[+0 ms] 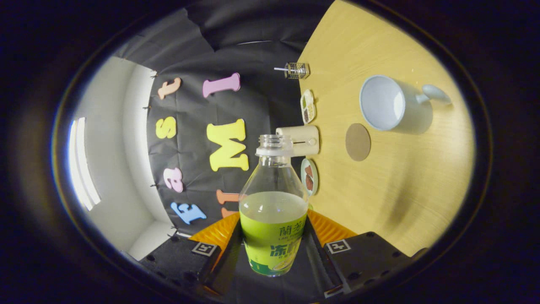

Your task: Take the bottle from table, then pour the juice into the cup, finally place the bottle on the coaster

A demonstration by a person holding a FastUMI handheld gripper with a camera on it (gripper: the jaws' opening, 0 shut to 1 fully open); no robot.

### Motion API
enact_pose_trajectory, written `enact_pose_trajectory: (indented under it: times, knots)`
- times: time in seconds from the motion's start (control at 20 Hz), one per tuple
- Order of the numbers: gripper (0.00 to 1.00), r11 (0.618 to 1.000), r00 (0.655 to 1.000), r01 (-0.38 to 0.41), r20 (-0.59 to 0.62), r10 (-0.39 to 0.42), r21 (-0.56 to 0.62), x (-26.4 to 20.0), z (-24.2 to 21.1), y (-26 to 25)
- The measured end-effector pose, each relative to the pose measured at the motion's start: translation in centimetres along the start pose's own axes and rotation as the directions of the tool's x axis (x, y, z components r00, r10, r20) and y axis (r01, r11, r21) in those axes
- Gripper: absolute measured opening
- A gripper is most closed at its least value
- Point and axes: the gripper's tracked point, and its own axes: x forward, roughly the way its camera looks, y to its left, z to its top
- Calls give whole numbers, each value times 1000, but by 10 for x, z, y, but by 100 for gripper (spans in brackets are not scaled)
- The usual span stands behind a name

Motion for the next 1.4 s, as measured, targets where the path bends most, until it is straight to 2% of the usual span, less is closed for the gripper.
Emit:
enact_pose_trajectory:
  times: [0.7, 1.4]
  knots:
    - [79, 976, 999, -26, -12, 30, 217, 6, 28, -6]
    - [79, 945, 999, -6, -43, 22, 327, 12, 23, -17]
